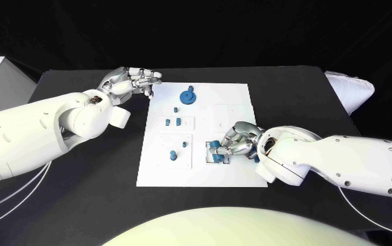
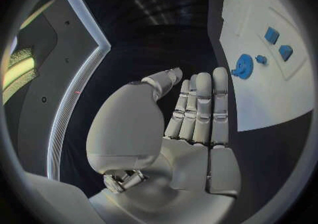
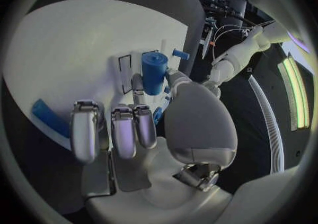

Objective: Assemble the parts on the task board

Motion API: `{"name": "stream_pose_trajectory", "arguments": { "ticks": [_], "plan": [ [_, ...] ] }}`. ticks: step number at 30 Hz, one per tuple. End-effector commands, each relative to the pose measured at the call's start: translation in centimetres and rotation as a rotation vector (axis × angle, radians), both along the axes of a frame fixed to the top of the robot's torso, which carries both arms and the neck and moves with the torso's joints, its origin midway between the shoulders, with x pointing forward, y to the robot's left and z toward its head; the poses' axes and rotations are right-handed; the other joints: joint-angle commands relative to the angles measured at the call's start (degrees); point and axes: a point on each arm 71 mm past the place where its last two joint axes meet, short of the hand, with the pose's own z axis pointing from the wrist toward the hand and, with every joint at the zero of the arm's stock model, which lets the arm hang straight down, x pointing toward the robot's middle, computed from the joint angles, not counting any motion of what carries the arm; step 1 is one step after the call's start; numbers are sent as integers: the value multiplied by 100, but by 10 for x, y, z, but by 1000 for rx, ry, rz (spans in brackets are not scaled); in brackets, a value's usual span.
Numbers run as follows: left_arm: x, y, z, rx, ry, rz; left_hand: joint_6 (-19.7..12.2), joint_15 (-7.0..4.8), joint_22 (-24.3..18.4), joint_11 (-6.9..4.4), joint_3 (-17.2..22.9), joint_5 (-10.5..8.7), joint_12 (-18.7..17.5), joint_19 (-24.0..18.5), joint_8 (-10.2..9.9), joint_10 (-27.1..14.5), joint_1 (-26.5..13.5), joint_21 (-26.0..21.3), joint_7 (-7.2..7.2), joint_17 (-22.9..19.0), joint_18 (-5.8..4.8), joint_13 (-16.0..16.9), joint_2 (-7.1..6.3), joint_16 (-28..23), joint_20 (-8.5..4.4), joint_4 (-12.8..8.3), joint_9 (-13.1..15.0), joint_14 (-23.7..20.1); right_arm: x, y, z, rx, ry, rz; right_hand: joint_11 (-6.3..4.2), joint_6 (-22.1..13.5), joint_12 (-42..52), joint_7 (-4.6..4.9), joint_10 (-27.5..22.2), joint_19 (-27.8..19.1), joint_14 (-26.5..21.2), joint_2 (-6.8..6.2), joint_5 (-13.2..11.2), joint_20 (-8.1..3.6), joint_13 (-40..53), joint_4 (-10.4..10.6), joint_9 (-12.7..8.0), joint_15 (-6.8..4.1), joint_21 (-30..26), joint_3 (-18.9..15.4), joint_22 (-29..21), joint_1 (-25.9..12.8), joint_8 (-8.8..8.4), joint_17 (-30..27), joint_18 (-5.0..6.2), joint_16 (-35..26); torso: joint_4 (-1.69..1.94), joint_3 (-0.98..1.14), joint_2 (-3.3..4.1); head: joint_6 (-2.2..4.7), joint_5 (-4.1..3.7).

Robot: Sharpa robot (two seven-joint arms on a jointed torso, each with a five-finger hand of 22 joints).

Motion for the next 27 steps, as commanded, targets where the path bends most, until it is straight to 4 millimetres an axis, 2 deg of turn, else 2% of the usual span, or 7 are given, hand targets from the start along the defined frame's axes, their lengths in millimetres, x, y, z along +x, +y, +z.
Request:
{"name": "stream_pose_trajectory", "arguments": {
  "ticks": [1, 5, 11, 16, 20, 23, 27],
  "plan": [
    [-1, -2, 1, -13, 3, -17, -40, 15, -9, -3, -9, 0, 30, 34, 37, -54, -32, -26, 4, -9, 43, -10, 28, -13, -11, 11, -7, -30, -1, 2, -2, -15, -1, 13, -25, 53, 17, -91, 483, 364, 597, 19, -203, -24, 1345, 0, 16, -29, 17, -106, 1232, -143, 28, 1509, -110, 36, 3, -4, 0, 1, 0],
    [-1, -2, 1, -13, 4, -17, -40, 15, -9, -3, -9, 0, 30, 34, 37, -54, -32, -26, 4, -9, 43, -10, 28, -13, -11, 11, -7, -30, -1, 2, -2, -15, -8, 14, -30, 31, 11, -96, 483, 366, 597, 98, -285, -28, 1347, 6, 45, -33, 14, -395, 1238, -487, 92, 1509, -110, 36, 3, -6, -2, 1, -4],
    [-1, -1, 0, -12, 5, -16, -43, 16, -14, -2, -11, 0, 33, 37, 40, -59, -34, -33, 6, -10, 42, -11, 35, -14, -10, 21, -8, -32, -1, 2, -2, -32, -24, 26, -27, -32, -6, -95, 480, 367, 597, 351, -1108, -26, 1349, 17, 85, -32, 1, -1227, 1247, -770, 207, 1509, -109, 36, 4, -5, -1, 1, -13],
    [-1, -1, 0, -11, 6, -16, -43, 16, -14, -2, -11, 0, 33, 37, 40, -59, -34, -33, 6, -10, 42, -11, 35, -14, -10, 21, -8, -32, -1, 2, -2, -47, -29, 43, -23, -56, -31, -90, 468, 359, 597, 369, -1212, -22, 1335, 20, 88, -28, -29, -1456, 1241, -786, 228, 1509, -104, 36, -1, -3, -1, 1, -12],
    [-1, -1, 0, -11, 7, -16, -43, 16, -14, -2, -11, 0, 33, 37, 40, -59, -34, -33, 6, -10, 42, -11, 35, -14, -10, 21, -8, -32, -1, 2, -2, -53, -27, 54, -20, -74, -40, -86, 464, 353, 597, 406, -1146, -20, 1331, 12, 87, -25, -51, -1514, 1236, -685, 237, 1509, -100, 36, 0, -1, -1, 1, -11],
    [-1, -1, 0, -10, 7, -16, -43, 16, -14, -2, -11, 0, 33, 37, 40, -59, -34, -33, 6, -10, 42, -11, 35, -14, -10, 21, -8, -32, -2, 1, -2, -54, -28, 55, -19, -103, -43, -86, 465, 355, 597, 555, -656, -18, 1336, 1, 85, -24, -57, -1580, 1241, -375, 268, 1509, -100, 36, 0, 0, -1, 1, -13],
    [-1, -1, 0, -10, 9, -17, -43, 16, -14, -2, -11, 0, 33, 37, 40, -59, -34, -33, 6, -10, 42, -11, 35, -14, -10, 21, -8, -32, -2, 1, -1, -45, -40, 52, -21, -111, -42, -88, 467, 356, 597, 611, -456, -20, 1339, -4, 82, -26, -60, -1609, 1243, -282, 278, 1509, -100, 36, -1, 0, -2, 1, -13]
  ]
}}
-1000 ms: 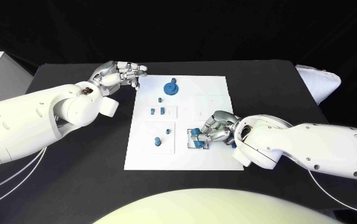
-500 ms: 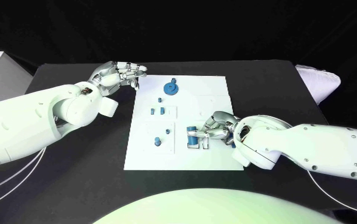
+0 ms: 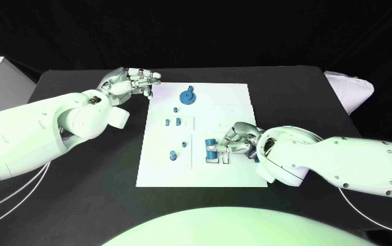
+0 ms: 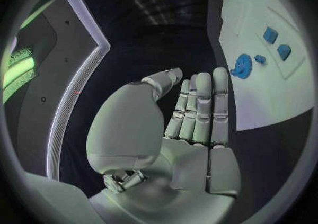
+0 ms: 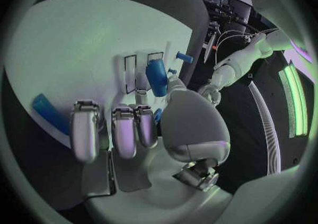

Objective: Assemble the parts on the task board

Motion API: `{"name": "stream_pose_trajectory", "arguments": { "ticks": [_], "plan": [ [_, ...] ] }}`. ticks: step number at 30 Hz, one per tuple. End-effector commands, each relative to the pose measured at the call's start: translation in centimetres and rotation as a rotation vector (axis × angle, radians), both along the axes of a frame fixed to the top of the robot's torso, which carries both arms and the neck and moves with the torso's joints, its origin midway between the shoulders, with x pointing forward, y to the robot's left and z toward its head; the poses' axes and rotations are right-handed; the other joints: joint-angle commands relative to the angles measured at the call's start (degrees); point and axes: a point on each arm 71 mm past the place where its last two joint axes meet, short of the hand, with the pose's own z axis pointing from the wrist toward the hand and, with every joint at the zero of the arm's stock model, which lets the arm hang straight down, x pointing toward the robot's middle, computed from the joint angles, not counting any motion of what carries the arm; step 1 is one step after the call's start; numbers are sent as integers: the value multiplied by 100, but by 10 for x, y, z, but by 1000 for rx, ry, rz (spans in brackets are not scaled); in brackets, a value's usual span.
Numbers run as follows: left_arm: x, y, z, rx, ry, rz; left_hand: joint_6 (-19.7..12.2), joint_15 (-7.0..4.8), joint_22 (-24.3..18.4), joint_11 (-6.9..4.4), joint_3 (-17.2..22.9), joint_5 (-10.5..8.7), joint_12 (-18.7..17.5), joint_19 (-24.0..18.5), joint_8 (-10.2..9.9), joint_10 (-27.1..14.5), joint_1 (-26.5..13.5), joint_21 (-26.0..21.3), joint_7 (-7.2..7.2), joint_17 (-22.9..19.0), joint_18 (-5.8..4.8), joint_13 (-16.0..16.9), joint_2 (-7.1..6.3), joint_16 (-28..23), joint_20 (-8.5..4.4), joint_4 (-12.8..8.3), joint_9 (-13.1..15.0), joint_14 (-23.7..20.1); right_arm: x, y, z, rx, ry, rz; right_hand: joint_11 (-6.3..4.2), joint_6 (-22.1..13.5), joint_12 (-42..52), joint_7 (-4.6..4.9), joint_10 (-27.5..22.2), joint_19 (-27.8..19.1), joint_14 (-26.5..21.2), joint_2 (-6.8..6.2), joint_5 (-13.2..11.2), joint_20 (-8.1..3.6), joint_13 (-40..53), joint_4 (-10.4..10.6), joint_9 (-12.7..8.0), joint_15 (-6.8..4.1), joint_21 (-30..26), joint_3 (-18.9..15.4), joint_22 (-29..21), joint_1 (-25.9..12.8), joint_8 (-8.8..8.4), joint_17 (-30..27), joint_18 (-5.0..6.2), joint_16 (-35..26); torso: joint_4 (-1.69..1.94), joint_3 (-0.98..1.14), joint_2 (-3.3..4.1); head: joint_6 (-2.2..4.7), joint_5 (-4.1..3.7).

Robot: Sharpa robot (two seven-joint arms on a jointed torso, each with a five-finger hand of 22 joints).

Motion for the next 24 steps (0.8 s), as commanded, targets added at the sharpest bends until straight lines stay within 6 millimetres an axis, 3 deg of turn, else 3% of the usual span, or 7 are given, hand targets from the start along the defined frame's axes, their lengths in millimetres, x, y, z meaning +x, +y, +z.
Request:
{"name": "stream_pose_trajectory", "arguments": {
  "ticks": [1, 6, 10, 13, 16, 24],
  "plan": [
    [-1, -2, 0, -12, 3, -17, -43, 17, -5, 19, -11, 0, 33, 37, 19, -37, -34, -33, 6, -5, 43, -5, 35, -14, -10, 21, -9, -32, -2, 0, 1, 0, -21, 27, 0, -48, -20, -8, 448, 358, 598, 5, 41, -20, 1336, 12, 4, -25, -26, -39, 1247, 45, 16, 1509, -101, 36, 0, 1, 1, 1, 0],
    [-1, -2, 0, -12, 4, -17, -43, 17, -5, 19, -11, 0, 33, 37, 19, -37, -34, -33, 6, -5, 43, -5, 35, -14, -10, 21, -9, -32, -3, 0, 11, 71, -124, 47, 1, -61, -27, -7, 445, 347, 598, -13, 62, -20, 1333, -1, 0, -26, -65, -63, 1237, 158, 19, 1509, -93, 36, 4, 3, 0, 1, 8],
    [-1, -2, 0, -12, 3, -16, -43, 17, -5, 19, -11, 0, 33, 37, 19, -37, -34, -33, 6, -5, 43, -5, 35, -14, -10, 21, -9, -32, -2, -2, 22, 148, -260, 79, 39, -195, -167, 38, 373, 303, 590, -7, 175, 0, 1251, -14, -41, 3, -214, -82, 1196, 681, -34, 1476, -66, 23, -2, -2, -2, 1, 10],
    [-1, -2, 1, -13, 2, -16, -43, 17, -5, 19, -11, 0, 33, 37, 19, -37, -34, -33, 6, -5, 43, -5, 35, -14, -10, 21, -9, -32, -2, -5, 28, 178, -342, 92, 104, -403, -450, 120, 214, 202, 555, 24, 433, 39, 1086, -99, -118, 53, -536, 18, 1099, 1328, -165, 1332, -7, -38, -2, -1, -2, 1, 3],
    [0, -2, 0, -13, 2, -16, -43, 17, -5, 19, -11, 0, 33, 37, 19, -37, -34, -33, 6, -5, 43, -5, 35, -14, -10, 21, -9, -32, 0, -9, 32, 184, -412, 102, 181, -560, -585, 213, 134, 180, 545, -37, 348, 92, 1009, -77, -216, 118, -625, 78, 1074, 1683, -327, 1292, 6, -58, -7, 0, -4, 2, 4],
    [0, -2, 0, -13, 2, -17, -43, 17, -5, 19, -11, 0, 33, 37, 19, -37, -34, -33, 6, -5, 43, -5, 35, -14, -10, 21, -9, -32, 1, -11, 36, 161, -549, 144, 256, -648, -644, 298, 90, 192, 556, -141, 368, 158, 976, -62, -337, 186, -614, 163, 1084, 2128, -527, 1340, 1, -39, 1, 0, 0, 6, -7]
  ]
}}
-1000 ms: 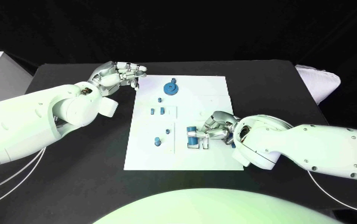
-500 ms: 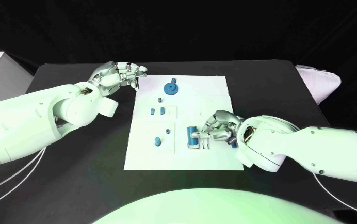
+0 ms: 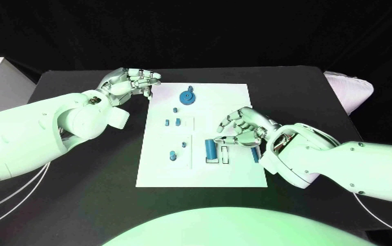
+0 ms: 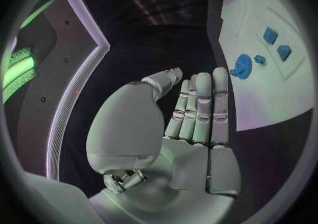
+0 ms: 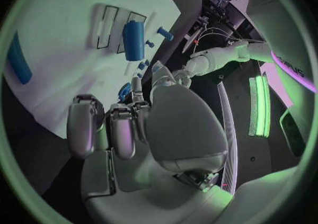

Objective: Assemble the parts on the task board

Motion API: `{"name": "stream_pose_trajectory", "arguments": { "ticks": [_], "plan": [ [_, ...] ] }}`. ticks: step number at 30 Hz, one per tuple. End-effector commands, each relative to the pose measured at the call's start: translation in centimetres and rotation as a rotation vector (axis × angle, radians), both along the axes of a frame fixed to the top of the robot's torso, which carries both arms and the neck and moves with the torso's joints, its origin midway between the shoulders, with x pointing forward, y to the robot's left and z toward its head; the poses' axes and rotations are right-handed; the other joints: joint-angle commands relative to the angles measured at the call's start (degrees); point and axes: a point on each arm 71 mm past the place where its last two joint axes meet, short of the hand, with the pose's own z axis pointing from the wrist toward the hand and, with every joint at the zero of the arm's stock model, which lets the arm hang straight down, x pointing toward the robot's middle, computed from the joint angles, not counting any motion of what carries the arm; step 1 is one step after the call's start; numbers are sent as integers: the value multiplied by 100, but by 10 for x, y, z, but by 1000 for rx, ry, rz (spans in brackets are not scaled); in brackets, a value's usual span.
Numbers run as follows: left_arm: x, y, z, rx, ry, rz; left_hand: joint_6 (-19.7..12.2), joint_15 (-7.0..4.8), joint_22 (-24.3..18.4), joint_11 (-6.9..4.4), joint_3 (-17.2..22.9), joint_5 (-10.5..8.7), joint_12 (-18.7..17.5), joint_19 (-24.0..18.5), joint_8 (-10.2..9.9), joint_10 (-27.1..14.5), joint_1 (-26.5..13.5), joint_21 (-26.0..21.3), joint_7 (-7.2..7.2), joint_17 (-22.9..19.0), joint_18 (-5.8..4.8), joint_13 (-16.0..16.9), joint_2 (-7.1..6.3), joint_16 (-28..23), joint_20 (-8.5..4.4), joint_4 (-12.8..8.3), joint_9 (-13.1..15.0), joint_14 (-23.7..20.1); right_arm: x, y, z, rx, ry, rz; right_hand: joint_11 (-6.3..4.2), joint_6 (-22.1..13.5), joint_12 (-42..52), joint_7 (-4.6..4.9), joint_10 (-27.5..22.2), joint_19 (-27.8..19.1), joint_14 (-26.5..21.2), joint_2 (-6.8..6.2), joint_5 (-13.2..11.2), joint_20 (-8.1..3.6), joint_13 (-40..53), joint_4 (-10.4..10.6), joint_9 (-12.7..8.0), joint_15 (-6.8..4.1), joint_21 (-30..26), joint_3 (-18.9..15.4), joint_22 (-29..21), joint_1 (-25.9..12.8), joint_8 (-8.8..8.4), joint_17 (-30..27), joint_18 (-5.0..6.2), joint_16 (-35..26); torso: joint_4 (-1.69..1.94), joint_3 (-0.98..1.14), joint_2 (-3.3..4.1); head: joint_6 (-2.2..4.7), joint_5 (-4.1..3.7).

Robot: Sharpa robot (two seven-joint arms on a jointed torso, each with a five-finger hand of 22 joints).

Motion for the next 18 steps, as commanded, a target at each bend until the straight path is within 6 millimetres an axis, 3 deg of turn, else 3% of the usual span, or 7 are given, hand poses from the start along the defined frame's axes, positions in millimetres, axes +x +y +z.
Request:
{"name": "stream_pose_trajectory", "arguments": {
  "ticks": [1, 6, 7, 9, 14, 18],
  "plan": [
    [-1, -2, 1, -14, -1, -16, -43, 17, -6, 19, -11, 0, 33, 37, 19, -38, -34, -33, 6, -6, 43, -6, 35, -14, -10, 21, -10, -32, -1, 4, 7, -1, -160, 57, 51, -39, -47, 18, 108, 193, 556, 14, -7, 55, 969, 12, -30, 42, -9, 66, 1087, 131, -57, 1339, 1, -6, 4, -1, 3, 1, -4],
    [-1, -2, 1, -14, 0, -16, -43, 17, -6, 19, -11, 0, 33, 37, 19, -38, -34, -33, 6, -6, 43, -6, 35, -14, -10, 21, -10, -32, -2, 10, 1, -16, -163, 82, 70, -46, -51, 42, 100, 192, 559, 10, -54, 70, 967, -6, -89, 58, -22, 164, 1087, 380, -145, 1354, 2, 0, 15, -2, 9, -5, 13],
    [-1, -2, 1, -14, 0, -16, -51, 16, -16, 18, -12, 0, 44, 45, 26, -42, -26, -48, 6, -8, 43, -8, 45, -14, -10, 32, -13, -34, -2, 12, -1, -20, -158, 89, 82, -34, -44, 57, 102, 197, 562, 40, -370, 79, 971, 0, -149, 66, -12, 307, 1094, 564, -213, 1364, 0, 4, 13, -1, 9, -5, 17],
    [-1, -2, 1, -14, 0, -16, -51, 16, -16, 18, -12, 0, 44, 45, 26, -42, -26, -48, 6, -8, 43, -8, 45, -14, -10, 32, -13, -34, -2, 15, -5, -32, -145, 104, 81, 21, -32, 56, 107, 200, 564, 55, -487, 83, 978, 12, -207, 69, -6, 482, 1100, 709, -258, 1373, -1, 8, 17, 0, 11, -5, 22],
    [-1, -1, 1, -13, 1, -16, -49, 16, -18, 18, -10, 1, 46, 47, 29, -42, -25, -50, 5, -8, 43, -8, 51, -14, -10, 36, -13, -34, -2, 20, -14, -73, -107, 127, 50, 191, -13, 21, 115, 205, 565, 123, -551, 71, 988, 48, -291, 48, -2, 868, 1110, 853, -294, 1378, -2, 10, 17, -1, 10, -5, 16],
    [-1, -1, 1, -11, 1, -16, -44, 16, -19, 17, -8, 2, 48, 49, 34, -42, -23, -52, 2, -9, 43, -8, 58, -13, -10, 39, -12, -34, -2, 22, -18, -100, -88, 141, 34, 263, 0, 0, 124, 212, 567, 101, -569, 59, 995, 50, -321, 34, 17, 1042, 1120, 844, -300, 1387, -6, 14, 2, -3, 3, -5, 23]
  ]
}}
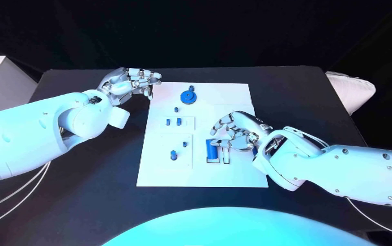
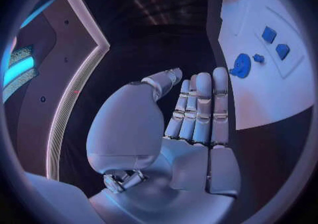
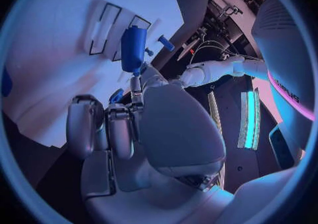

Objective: Assemble the parts on the task board

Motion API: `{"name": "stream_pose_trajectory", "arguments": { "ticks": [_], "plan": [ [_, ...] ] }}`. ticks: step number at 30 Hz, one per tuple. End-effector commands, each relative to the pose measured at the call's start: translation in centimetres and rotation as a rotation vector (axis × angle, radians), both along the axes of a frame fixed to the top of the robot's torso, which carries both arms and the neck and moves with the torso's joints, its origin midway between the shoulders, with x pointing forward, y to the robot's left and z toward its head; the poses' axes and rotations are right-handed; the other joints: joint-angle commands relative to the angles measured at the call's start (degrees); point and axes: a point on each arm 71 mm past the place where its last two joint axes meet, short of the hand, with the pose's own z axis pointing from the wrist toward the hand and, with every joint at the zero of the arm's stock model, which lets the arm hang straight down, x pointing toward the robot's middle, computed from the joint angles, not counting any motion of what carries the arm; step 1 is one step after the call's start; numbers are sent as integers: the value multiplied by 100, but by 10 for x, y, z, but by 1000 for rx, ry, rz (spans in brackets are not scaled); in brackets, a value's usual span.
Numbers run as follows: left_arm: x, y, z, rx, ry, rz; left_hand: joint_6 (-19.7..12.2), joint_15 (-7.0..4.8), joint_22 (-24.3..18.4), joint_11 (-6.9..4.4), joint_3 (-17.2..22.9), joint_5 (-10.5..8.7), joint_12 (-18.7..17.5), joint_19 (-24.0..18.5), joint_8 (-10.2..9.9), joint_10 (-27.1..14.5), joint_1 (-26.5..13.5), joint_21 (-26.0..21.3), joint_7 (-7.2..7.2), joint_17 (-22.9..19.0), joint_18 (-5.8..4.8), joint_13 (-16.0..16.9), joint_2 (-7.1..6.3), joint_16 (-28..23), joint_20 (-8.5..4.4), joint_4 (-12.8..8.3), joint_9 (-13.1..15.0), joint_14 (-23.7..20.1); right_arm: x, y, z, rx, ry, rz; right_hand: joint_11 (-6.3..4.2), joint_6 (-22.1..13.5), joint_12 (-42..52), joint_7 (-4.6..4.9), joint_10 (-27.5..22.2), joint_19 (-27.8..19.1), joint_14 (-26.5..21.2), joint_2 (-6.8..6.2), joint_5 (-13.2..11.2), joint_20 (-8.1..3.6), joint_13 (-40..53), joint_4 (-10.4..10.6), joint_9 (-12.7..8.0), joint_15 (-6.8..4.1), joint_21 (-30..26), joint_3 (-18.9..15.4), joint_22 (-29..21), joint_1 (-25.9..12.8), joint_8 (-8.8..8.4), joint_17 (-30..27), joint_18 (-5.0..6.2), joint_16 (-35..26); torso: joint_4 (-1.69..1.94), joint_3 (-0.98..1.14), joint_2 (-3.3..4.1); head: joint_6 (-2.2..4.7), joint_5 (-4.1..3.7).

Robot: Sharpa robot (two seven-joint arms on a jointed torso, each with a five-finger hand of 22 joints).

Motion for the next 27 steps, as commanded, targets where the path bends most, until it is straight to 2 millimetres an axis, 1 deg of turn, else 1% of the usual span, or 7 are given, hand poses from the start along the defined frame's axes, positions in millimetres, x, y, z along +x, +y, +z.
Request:
{"name": "stream_pose_trajectory", "arguments": {
  "ticks": [1, 6, 10, 18, 19, 21, 27],
  "plan": [
    [-1, -2, 1, -11, 0, -16, -44, 16, -7, -4, -8, 2, 25, 49, 33, -21, 0, -25, 2, -9, 43, -8, 36, -13, -10, 39, -3, -34, -2, 3, -5, -63, 12, 50, -35, 54, -6, -8, 151, 213, 568, -1, -6, 15, 806, 1, -18, -33, 18, 102, 1122, 68, -29, 1386, -6, 14, -18, -2, -7, 0, 3],
    [-1, -2, 1, -11, 0, -18, -39, 15, -10, -6, -2, 3, 29, 52, 41, -22, 7, -28, 0, -10, 44, -9, 50, -13, -10, 43, -3, -35, -2, 5, -8, -87, 29, 64, -63, 149, 20, -39, 170, 227, 573, -25, 28, -4, 820, -5, -43, -55, 57, 352, 1139, 24, -19, 1406, -14, 23, -14, 2, -10, 0, 1],
    [-1, -2, 0, -10, 1, -18, -37, 14, -11, -7, 3, 5, 31, 54, 44, -22, 12, -30, -1, -10, 44, -9, 59, -12, -11, 45, -3, -35, -3, 5, -9, -101, 39, 72, -112, 255, 83, -95, 213, 245, 578, 35, 35, -36, 857, -32, -36, -93, 106, 764, 1161, -29, 38, 1424, -23, 31, -16, -1, -8, 0, 0],
    [-1, -1, 0, -9, 2, -16, -36, 13, -12, -7, 5, 5, 32, 56, 46, -23, 14, -31, -1, -10, 44, -10, 66, -12, -11, 47, -3, -35, -2, 5, -10, -114, 35, 68, -166, 248, 194, -172, 291, 263, 583, -83, -309, -95, 928, -201, 80, -157, 141, 1858, 1192, -419, 337, 1445, -34, 40, -8, -6, -8, 0, -14],
    [-1, -1, 0, -9, 2, -16, -36, 13, -12, -7, 5, 5, 32, 56, 46, -23, 14, -31, -1, -10, 44, -10, 66, -12, -11, 47, -3, -35, -2, 5, -10, -116, 35, 67, -172, 200, 191, -162, 292, 265, 583, -50, -625, -97, 928, -257, 97, -148, 141, 2164, 1197, -546, 392, 1445, -34, 40, -8, -6, -9, 0, -13],
    [-1, -1, 0, -8, 3, -16, -36, 14, -14, -6, 5, 4, 33, 58, 49, -26, 10, -34, 0, -11, 44, -10, 72, -12, -11, 56, -3, -35, -1, 5, -11, -122, 35, 65, -162, 166, 188, -148, 292, 262, 583, -90, -768, -93, 929, -368, 125, -142, 124, 2545, 1198, -778, 479, 1443, -31, 38, -8, -6, -9, 0, -12],
    [0, 0, 0, -5, 6, -13, -26, 8, -20, -13, 31, 14, 41, 67, 66, -34, 41, -40, -9, -13, 45, -13, 118, -12, -15, 59, -2, -37, -1, 4, -11, -133, 32, 57, -160, 113, 184, -150, 292, 262, 581, -147, -778, -94, 930, -505, 160, -144, 117, 2843, 1199, -1045, 566, 1437, -31, 35, -13, -4, -9, 0, -9]
  ]
}}
